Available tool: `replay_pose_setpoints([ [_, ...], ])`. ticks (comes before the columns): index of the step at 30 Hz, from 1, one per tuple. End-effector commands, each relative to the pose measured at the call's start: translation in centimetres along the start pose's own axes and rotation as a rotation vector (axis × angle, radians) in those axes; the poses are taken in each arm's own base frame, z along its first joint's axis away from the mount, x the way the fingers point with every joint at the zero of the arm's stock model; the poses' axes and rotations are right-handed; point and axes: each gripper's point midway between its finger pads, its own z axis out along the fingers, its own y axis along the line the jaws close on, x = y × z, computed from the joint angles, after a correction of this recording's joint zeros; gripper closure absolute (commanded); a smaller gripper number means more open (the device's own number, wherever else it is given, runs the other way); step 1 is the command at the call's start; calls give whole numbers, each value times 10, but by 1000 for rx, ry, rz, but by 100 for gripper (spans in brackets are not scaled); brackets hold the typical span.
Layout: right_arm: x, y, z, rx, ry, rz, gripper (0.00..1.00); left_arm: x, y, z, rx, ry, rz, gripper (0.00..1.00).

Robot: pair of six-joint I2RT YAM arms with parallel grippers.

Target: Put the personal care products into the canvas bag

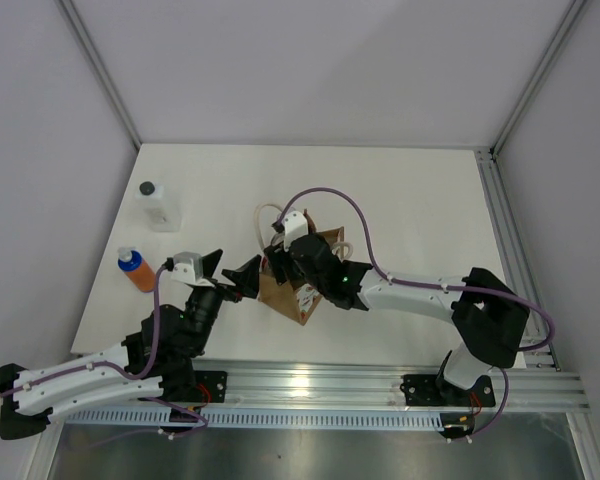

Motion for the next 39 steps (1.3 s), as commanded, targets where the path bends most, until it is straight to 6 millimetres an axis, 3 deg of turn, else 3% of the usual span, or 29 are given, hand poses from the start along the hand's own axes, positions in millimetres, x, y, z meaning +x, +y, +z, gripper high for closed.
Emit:
replay_pose_setpoints([
  [1,-39,13,1,-10,-113,41,58,-1,1,2,-18,-15,-24,1],
  [8,-32,11,6,13,-90,46,41,-1,2,3,-22,-11,-19,1],
  [23,-33,11,6,17,-79,43,24,-3,4,2,-26,-16,-28,1],
  [35,-36,12,4,14,-80,38,24,-3,5,2,-27,-17,-30,1],
  [38,-46,10,-5,17,-92,30,24,-3,4,2,-23,-16,-29,1],
  [39,-61,10,-14,10,-120,27,25,-4,3,2,-22,-18,-32,1],
])
